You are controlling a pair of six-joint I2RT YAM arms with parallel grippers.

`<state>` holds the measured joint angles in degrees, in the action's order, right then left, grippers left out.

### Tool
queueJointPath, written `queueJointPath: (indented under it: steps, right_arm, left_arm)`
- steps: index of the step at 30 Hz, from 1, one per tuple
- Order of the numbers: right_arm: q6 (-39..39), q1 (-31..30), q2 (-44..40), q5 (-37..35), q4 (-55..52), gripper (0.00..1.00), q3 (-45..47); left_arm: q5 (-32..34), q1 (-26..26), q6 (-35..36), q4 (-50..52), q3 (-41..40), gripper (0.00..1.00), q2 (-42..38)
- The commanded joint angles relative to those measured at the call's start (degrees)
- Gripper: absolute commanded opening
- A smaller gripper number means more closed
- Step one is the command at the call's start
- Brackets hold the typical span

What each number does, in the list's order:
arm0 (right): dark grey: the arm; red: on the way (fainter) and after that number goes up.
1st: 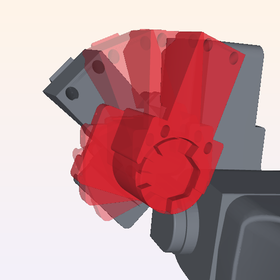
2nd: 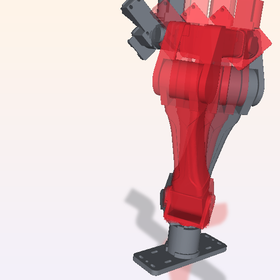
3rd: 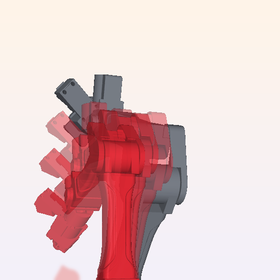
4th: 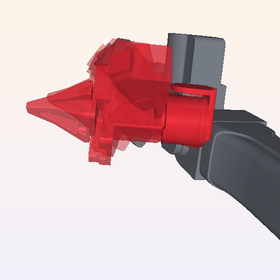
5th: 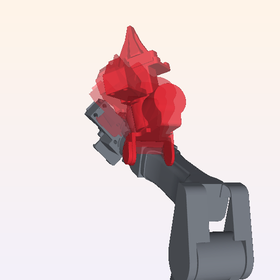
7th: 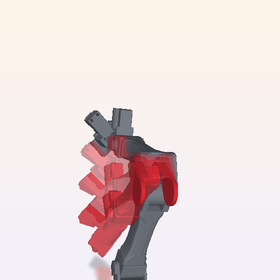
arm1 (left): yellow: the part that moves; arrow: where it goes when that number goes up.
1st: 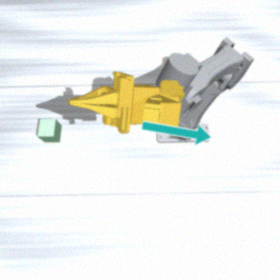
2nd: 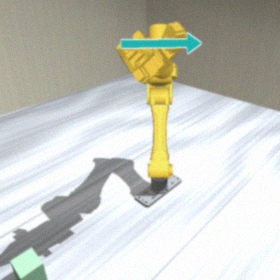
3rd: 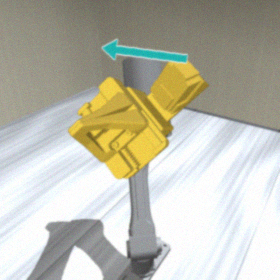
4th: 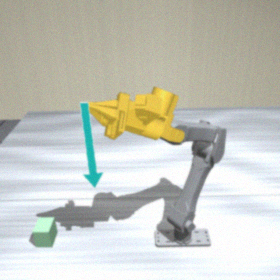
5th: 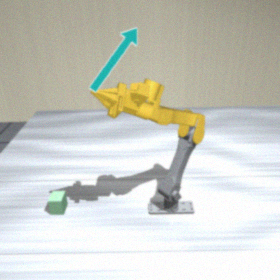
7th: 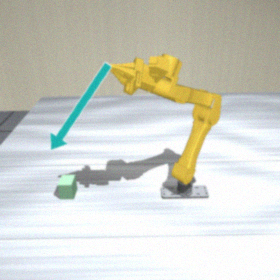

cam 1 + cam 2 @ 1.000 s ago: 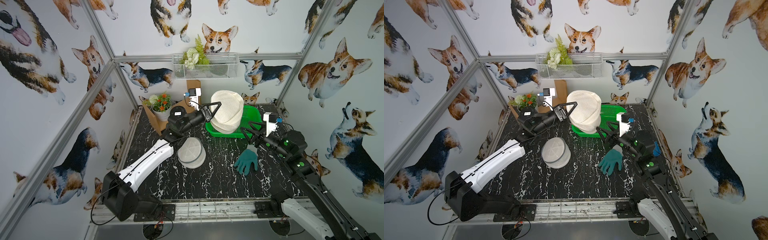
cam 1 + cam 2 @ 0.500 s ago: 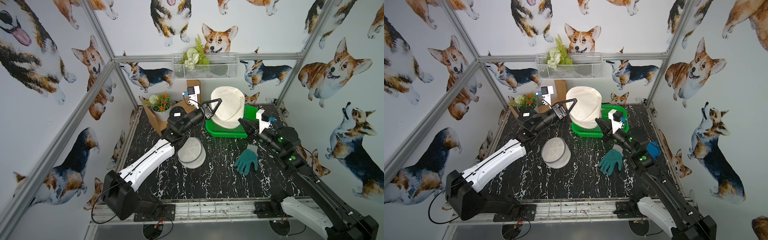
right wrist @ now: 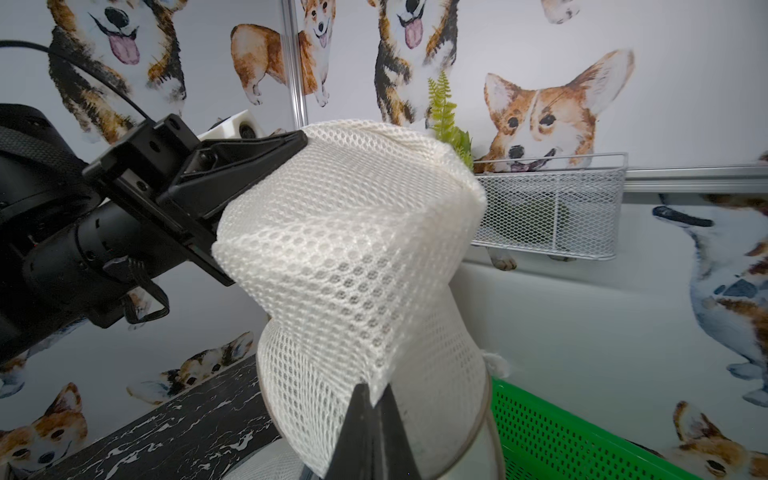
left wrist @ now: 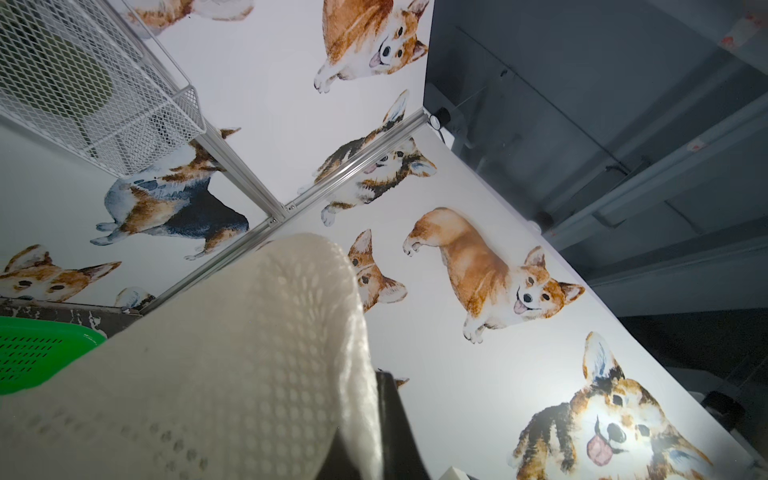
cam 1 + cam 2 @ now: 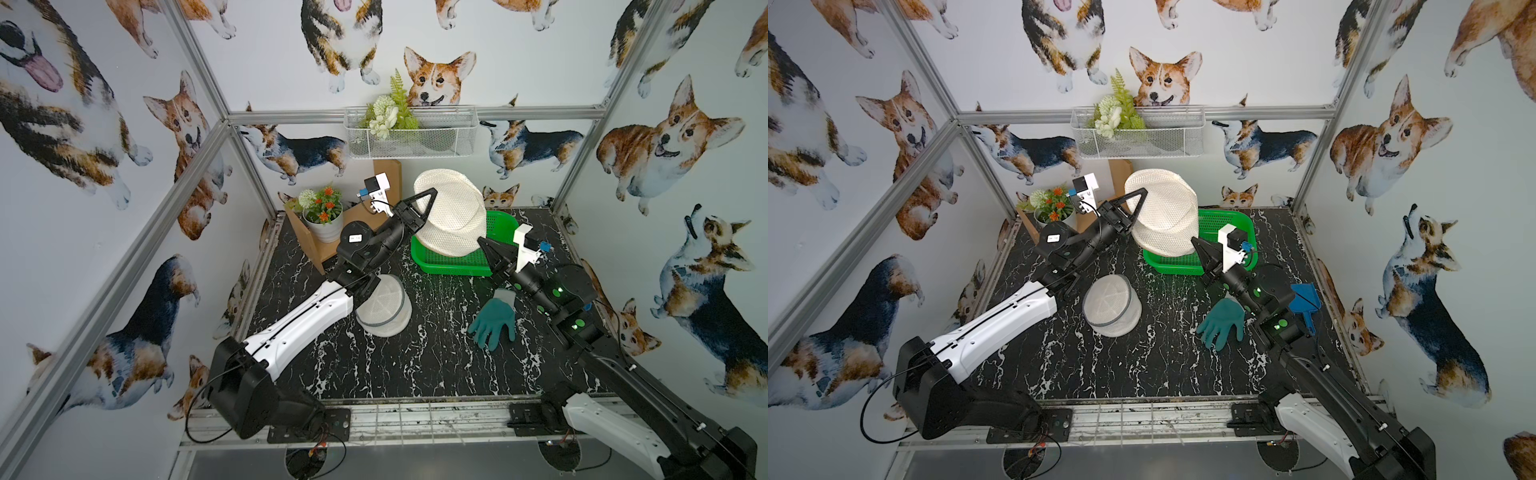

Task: Turn the laundry bag inside out
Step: Turn over the laundry bag.

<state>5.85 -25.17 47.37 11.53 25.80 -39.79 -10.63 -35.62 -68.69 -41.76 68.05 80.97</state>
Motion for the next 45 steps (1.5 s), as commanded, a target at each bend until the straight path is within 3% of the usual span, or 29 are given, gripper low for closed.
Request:
queueJointPath:
  steps: [1, 6, 9, 18, 33, 40, 45]
  right_arm:
    - [-1.2, 1.1, -2.6, -5.8, -1.8, 0.0, 1.5]
    - [-1.3, 2.6, -3.3, -2.6, -3.3, 0.0, 2.4]
    - [-0.2, 1.9, 1.0, 3.2, -2.1, 0.0, 0.5]
    - [1.1, -5.5, 14.8, 6.0, 7.2, 0.0, -4.5]
    - [1.6, -11.7, 19.3, 5.5, 9.5, 0.0, -7.0]
    - [2.3, -12.8, 17.2, -2.1, 12.1, 0.0, -5.4]
    - [7.9, -4.2, 8.2, -4.2, -0.4, 0.36, -2.6]
  left_arm:
    - [6.7, 0.2, -3.3, -5.3, 0.4, 0.0, -0.5]
    - [7.5, 0.1, -6.0, -6.5, 1.8, 0.0, 0.4]
    - [7.0, -0.4, -7.7, -7.8, 2.5, 0.0, 1.4]
    - [7.4, -1.1, -9.1, -10.0, 2.5, 0.0, 2.0]
    - [7.7, -1.8, -10.0, -11.6, 1.6, 0.0, 4.3]
    - [7.2, -2.4, -10.7, -11.1, 1.7, 0.0, 4.8]
    - [1.8, -0.2, -10.6, -8.3, 1.8, 0.0, 4.2]
